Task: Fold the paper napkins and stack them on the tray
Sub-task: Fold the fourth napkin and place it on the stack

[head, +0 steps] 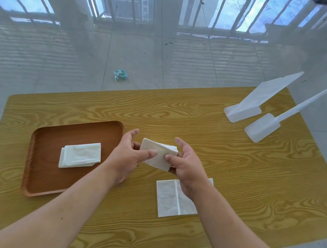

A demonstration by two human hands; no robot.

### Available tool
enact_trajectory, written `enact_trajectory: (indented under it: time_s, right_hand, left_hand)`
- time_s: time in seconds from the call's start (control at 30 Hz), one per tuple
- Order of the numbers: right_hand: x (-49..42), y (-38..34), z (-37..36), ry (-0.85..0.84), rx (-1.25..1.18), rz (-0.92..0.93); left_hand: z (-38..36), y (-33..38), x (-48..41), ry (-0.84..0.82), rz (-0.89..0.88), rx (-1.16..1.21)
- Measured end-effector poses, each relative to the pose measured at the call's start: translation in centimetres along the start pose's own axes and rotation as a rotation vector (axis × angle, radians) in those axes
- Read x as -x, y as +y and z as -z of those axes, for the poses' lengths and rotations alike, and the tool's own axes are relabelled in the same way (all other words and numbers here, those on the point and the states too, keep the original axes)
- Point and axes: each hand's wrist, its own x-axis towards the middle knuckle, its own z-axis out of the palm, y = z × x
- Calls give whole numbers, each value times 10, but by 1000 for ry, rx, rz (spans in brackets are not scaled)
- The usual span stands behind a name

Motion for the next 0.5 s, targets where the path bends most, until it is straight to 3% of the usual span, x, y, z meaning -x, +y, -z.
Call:
enact_trajectory:
  time_s: [0.17,0.33,0.5]
  right_hand:
    - [4,-20,5,-156,109,80]
    - [8,-32,10,-243,95,124]
    - [7,-31,19,-208,194,119]
  left_hand:
    - [24,9,-6,-111,-42,-349]
    - [27,9,-9,-306,26,-267]
    - [20,6,-7,-251,-23,-233]
